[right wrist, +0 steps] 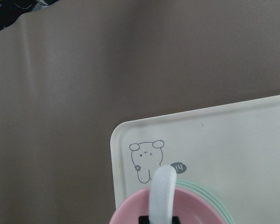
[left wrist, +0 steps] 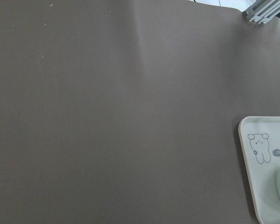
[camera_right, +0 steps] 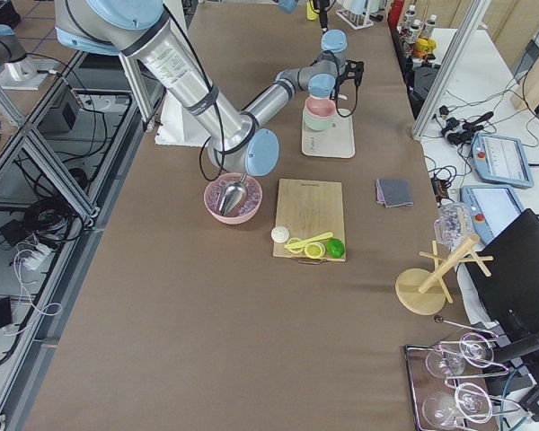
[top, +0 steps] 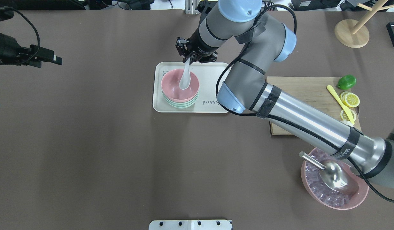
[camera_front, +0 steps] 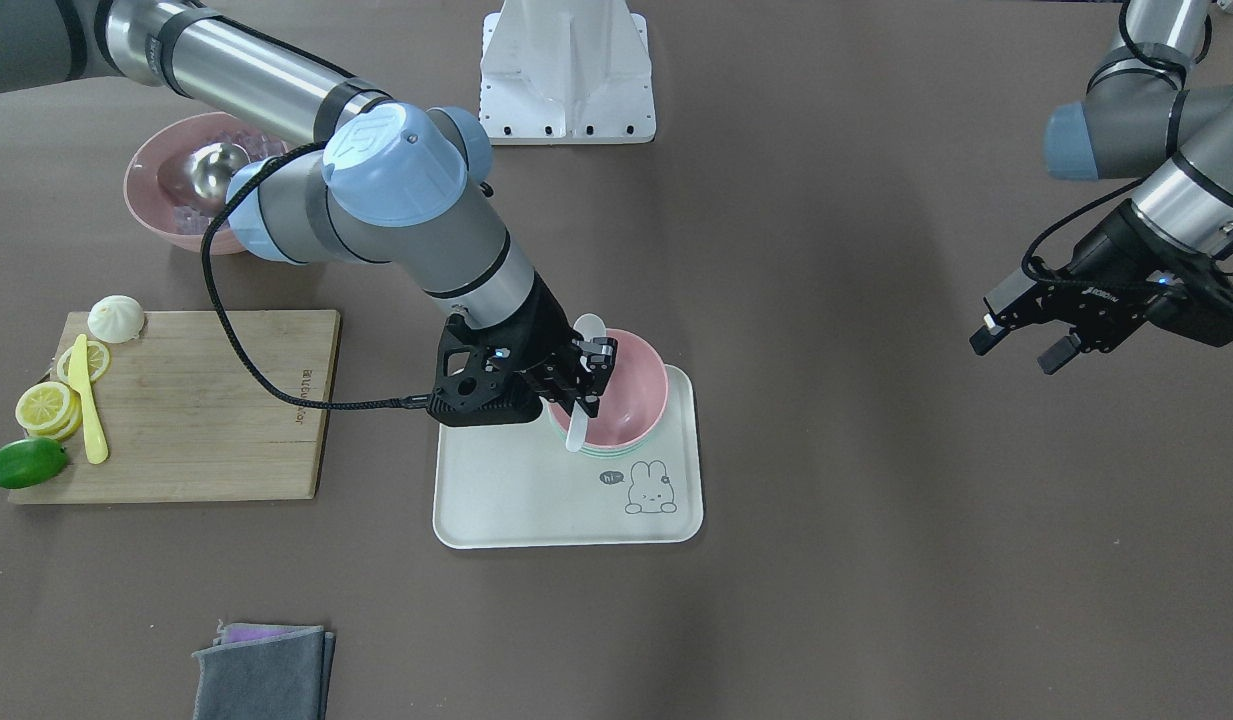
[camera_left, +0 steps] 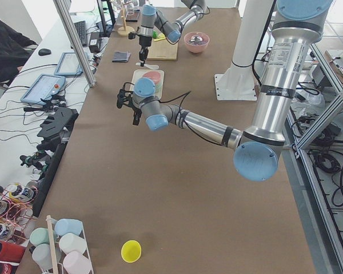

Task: Stack pink bowl on green and place spoon

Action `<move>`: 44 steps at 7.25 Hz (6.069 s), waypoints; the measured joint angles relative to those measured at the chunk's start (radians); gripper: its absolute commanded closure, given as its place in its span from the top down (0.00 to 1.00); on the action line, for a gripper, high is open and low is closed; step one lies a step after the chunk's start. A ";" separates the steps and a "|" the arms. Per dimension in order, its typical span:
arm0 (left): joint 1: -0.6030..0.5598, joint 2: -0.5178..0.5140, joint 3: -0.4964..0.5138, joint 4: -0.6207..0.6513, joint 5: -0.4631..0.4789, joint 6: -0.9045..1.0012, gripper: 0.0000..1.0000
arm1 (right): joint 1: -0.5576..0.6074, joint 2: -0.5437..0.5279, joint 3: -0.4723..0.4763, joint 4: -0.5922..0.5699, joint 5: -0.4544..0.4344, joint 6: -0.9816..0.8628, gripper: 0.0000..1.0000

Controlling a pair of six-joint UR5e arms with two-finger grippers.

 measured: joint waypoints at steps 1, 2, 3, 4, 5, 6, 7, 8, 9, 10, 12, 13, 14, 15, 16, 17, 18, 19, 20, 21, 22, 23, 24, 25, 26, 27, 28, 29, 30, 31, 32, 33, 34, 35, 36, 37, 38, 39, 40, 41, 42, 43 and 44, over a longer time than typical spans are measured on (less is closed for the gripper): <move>0.000 -0.003 0.002 0.001 0.000 0.001 0.97 | -0.008 -0.003 -0.001 0.003 -0.006 -0.003 1.00; 0.001 -0.005 0.004 0.001 0.000 0.001 0.97 | -0.012 -0.007 0.000 0.011 -0.011 -0.008 1.00; 0.001 -0.005 0.005 0.002 0.000 0.001 0.97 | -0.012 -0.010 0.002 0.025 -0.014 -0.008 1.00; 0.001 -0.005 0.007 0.002 0.000 0.001 0.98 | -0.011 -0.010 0.003 0.033 -0.016 -0.006 1.00; 0.002 -0.005 0.011 0.002 0.000 0.001 0.98 | -0.010 -0.011 0.004 0.036 -0.016 -0.004 1.00; 0.002 -0.005 0.016 0.000 0.007 -0.003 0.98 | -0.006 -0.012 0.008 0.034 -0.014 -0.001 1.00; 0.002 0.000 0.020 -0.004 0.044 -0.007 0.98 | 0.001 -0.031 0.031 0.024 -0.014 -0.003 1.00; 0.000 0.018 0.021 -0.003 0.119 -0.010 0.98 | 0.024 -0.088 0.088 -0.006 -0.027 -0.027 1.00; -0.006 0.049 0.036 0.004 0.196 0.001 0.98 | 0.059 -0.182 0.181 -0.086 -0.052 -0.118 1.00; -0.026 0.077 0.061 0.010 0.245 0.048 0.98 | 0.096 -0.271 0.287 -0.231 -0.082 -0.290 1.00; -0.133 0.130 0.070 0.020 0.215 0.141 0.98 | 0.204 -0.374 0.441 -0.577 -0.115 -0.705 1.00; -0.183 0.154 0.072 0.022 0.178 0.156 0.98 | 0.262 -0.435 0.486 -0.664 -0.109 -0.853 1.00; -0.219 0.168 0.075 0.040 0.152 0.162 0.98 | 0.330 -0.522 0.520 -0.697 -0.080 -0.971 1.00; -0.259 0.174 0.077 0.077 0.108 0.190 0.98 | 0.418 -0.618 0.534 -0.704 -0.030 -1.100 1.00; -0.316 0.173 0.073 0.161 0.042 0.279 0.98 | 0.523 -0.713 0.533 -0.705 0.027 -1.246 1.00; -0.376 0.158 0.062 0.309 -0.008 0.421 0.98 | 0.620 -0.795 0.529 -0.705 0.081 -1.356 1.00; -0.421 0.140 0.052 0.451 -0.032 0.573 0.98 | 0.695 -0.866 0.524 -0.704 0.143 -1.424 1.00; -0.446 0.154 0.051 0.525 -0.044 0.686 0.98 | 0.748 -0.923 0.522 -0.704 0.202 -1.462 1.00; -0.456 0.190 0.054 0.542 -0.050 0.743 0.98 | 0.783 -0.965 0.521 -0.703 0.242 -1.481 1.00; -0.460 0.217 0.064 0.537 -0.051 0.766 0.98 | 0.802 -0.996 0.519 -0.704 0.263 -1.490 1.00; -0.460 0.235 0.080 0.526 -0.050 0.775 0.98 | 0.813 -1.021 0.518 -0.704 0.286 -1.492 1.00; -0.460 0.244 0.095 0.514 -0.048 0.775 0.98 | 0.826 -1.040 0.519 -0.705 0.315 -1.494 1.00; -0.460 0.246 0.105 0.505 -0.048 0.771 0.98 | 0.840 -1.052 0.520 -0.705 0.335 -1.496 1.00; -0.460 0.246 0.111 0.502 -0.049 0.768 0.98 | 0.851 -1.058 0.520 -0.705 0.343 -1.497 1.00; -0.459 0.244 0.113 0.500 -0.051 0.766 0.98 | 0.856 -1.060 0.518 -0.705 0.346 -1.497 1.00; -0.459 0.243 0.114 0.500 -0.052 0.766 0.98 | 0.859 -1.061 0.516 -0.705 0.347 -1.495 1.00; -0.459 0.240 0.117 0.500 -0.052 0.765 0.98 | 0.859 -1.062 0.514 -0.705 0.347 -1.491 1.00; -0.458 0.237 0.123 0.500 -0.052 0.766 0.98 | 0.860 -1.060 0.511 -0.705 0.347 -1.488 1.00; -0.458 0.236 0.126 0.500 -0.052 0.766 0.98 | 0.860 -1.057 0.510 -0.705 0.347 -1.486 1.00; -0.458 0.235 0.127 0.500 -0.052 0.766 0.98 | 0.859 -1.048 0.507 -0.705 0.347 -1.485 1.00; -0.457 0.235 0.127 0.500 -0.052 0.766 0.98 | 0.859 -1.023 0.489 -0.705 0.346 -1.484 1.00; -0.457 0.234 0.128 0.500 -0.052 0.767 0.98 | 0.859 -0.986 0.454 -0.704 0.347 -1.483 1.00; -0.457 0.234 0.128 0.500 -0.052 0.767 0.98 | 0.859 -0.949 0.416 -0.704 0.347 -1.484 1.00; -0.456 0.234 0.130 0.500 -0.051 0.767 0.98 | 0.858 -0.925 0.392 -0.703 0.347 -1.484 1.00; -0.456 0.234 0.133 0.500 -0.051 0.767 0.98 | 0.858 -0.913 0.381 -0.703 0.347 -1.484 1.00; -0.456 0.233 0.136 0.500 -0.051 0.768 0.98 | 0.858 -0.908 0.377 -0.703 0.347 -1.483 1.00; -0.456 0.233 0.137 0.500 -0.051 0.768 0.98 | 0.858 -0.906 0.377 -0.703 0.347 -1.482 1.00; -0.455 0.233 0.137 0.500 -0.051 0.769 0.98 | 0.858 -0.905 0.376 -0.703 0.347 -1.482 1.00; -0.455 0.233 0.138 0.500 -0.051 0.769 0.98 | 0.858 -0.905 0.376 -0.703 0.347 -1.482 1.00; -0.455 0.233 0.138 0.500 -0.051 0.769 0.98 | 0.858 -0.906 0.377 -0.703 0.347 -1.483 1.00; -0.455 0.233 0.137 0.500 -0.051 0.769 0.98 | 0.858 -0.910 0.378 -0.704 0.347 -1.483 1.00; -0.455 0.234 0.135 0.500 -0.051 0.768 0.98 | 0.858 -0.914 0.380 -0.704 0.348 -1.483 1.00; -0.455 0.234 0.134 0.500 -0.051 0.768 0.98 | 0.858 -0.917 0.381 -0.704 0.348 -1.483 1.00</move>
